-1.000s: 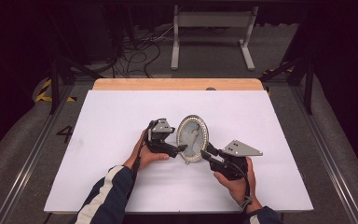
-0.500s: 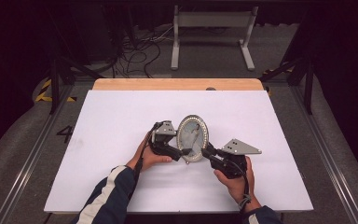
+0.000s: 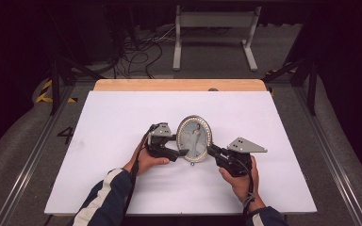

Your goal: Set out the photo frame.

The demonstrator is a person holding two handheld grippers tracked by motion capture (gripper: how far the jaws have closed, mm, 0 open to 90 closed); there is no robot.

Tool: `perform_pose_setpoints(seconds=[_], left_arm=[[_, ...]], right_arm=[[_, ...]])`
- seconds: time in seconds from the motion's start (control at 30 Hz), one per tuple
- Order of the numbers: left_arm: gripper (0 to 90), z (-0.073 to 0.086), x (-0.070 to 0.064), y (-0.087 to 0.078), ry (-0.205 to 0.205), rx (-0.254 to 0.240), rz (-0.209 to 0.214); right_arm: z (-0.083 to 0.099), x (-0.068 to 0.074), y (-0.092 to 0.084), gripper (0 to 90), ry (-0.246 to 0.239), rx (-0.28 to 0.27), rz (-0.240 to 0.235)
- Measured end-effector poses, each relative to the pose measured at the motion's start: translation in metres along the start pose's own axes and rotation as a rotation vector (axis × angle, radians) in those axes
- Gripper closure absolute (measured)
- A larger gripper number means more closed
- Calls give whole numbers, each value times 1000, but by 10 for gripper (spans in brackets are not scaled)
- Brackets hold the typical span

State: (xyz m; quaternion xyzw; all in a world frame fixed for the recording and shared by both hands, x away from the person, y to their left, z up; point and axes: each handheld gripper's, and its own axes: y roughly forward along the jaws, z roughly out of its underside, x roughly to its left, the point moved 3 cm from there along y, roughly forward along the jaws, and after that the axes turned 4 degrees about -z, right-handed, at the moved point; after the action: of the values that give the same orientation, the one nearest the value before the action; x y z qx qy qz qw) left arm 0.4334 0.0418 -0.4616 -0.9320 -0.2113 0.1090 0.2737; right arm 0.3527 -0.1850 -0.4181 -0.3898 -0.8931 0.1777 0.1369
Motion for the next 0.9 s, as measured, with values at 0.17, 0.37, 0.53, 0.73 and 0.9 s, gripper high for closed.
perform_pose_setpoints(seconds=[0.17,0.37,0.53,0.73,0.9], left_arm=[[300,3,-3,-3,-18,-1,-11],[299,4,-2,-5,-23,-9,-1],[272,-3,-1,-9,-30,-70,-38],[270,-17,1,-15,-38,-121,-67],[354,-18,1,-14,-25,-107,-69]], right_arm=[[0,-1,1,813,5,-1,7],[0,-2,3,808,10,-9,18],[0,0,3,801,9,-16,35],[-1,2,0,772,6,-42,51],[0,2,1,802,8,-43,63]])
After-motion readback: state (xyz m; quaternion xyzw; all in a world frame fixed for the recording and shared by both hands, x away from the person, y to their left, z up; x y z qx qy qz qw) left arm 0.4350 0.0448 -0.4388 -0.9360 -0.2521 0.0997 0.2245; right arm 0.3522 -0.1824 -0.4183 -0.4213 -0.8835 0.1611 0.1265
